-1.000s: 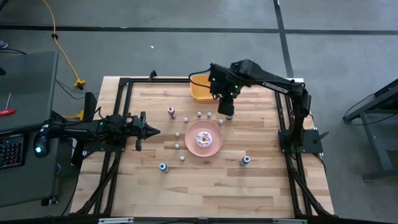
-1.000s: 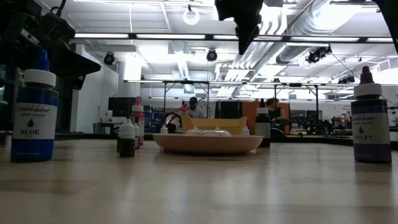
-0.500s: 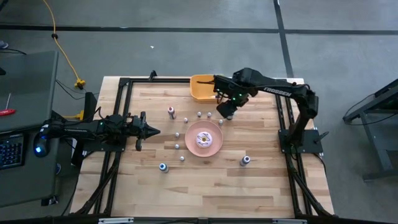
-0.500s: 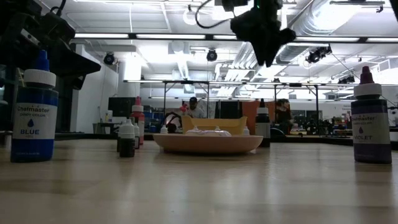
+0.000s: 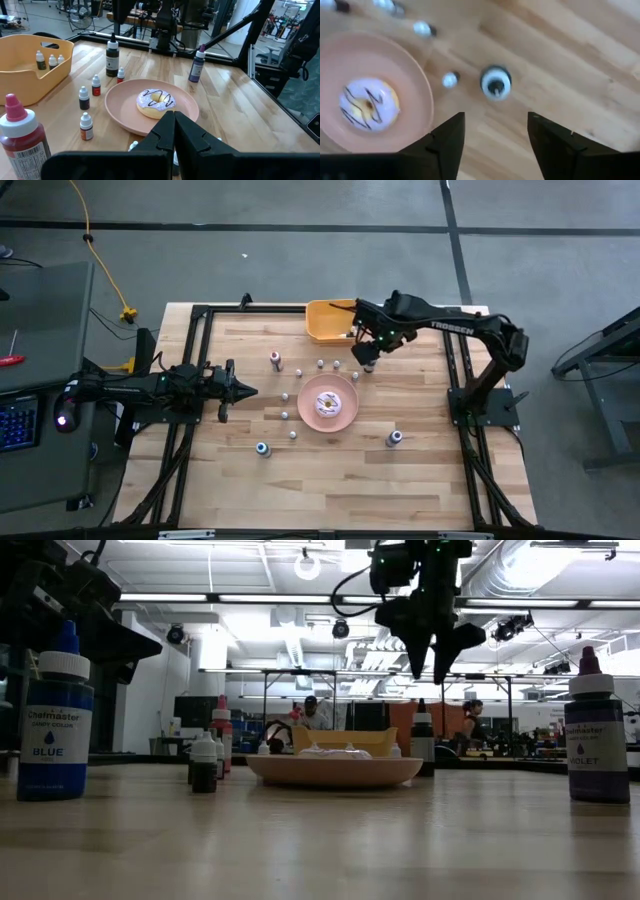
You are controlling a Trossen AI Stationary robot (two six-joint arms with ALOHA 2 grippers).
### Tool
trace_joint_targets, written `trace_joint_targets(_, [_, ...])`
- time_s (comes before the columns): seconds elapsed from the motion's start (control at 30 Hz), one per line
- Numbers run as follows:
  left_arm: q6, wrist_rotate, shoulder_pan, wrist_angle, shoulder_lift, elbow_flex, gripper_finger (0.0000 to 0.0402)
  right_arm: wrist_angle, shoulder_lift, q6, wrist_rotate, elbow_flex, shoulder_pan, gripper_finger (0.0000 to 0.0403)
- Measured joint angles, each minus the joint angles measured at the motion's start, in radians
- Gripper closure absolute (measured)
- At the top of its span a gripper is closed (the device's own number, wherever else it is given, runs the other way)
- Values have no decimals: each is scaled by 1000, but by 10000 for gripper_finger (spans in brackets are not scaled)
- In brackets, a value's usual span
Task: Pick & Place food coloring
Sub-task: Put the large black food coloring bottle into the orange bin
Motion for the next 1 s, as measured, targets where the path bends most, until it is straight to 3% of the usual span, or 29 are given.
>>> trace_joint_targets(0.4, [0, 0, 0, 0, 0, 0, 401, 49, 109, -31, -18, 0, -42, 182])
trace_joint_targets(1.0, [0, -2, 0, 0, 0, 0, 401, 32, 154, 5, -26, -1, -42, 182])
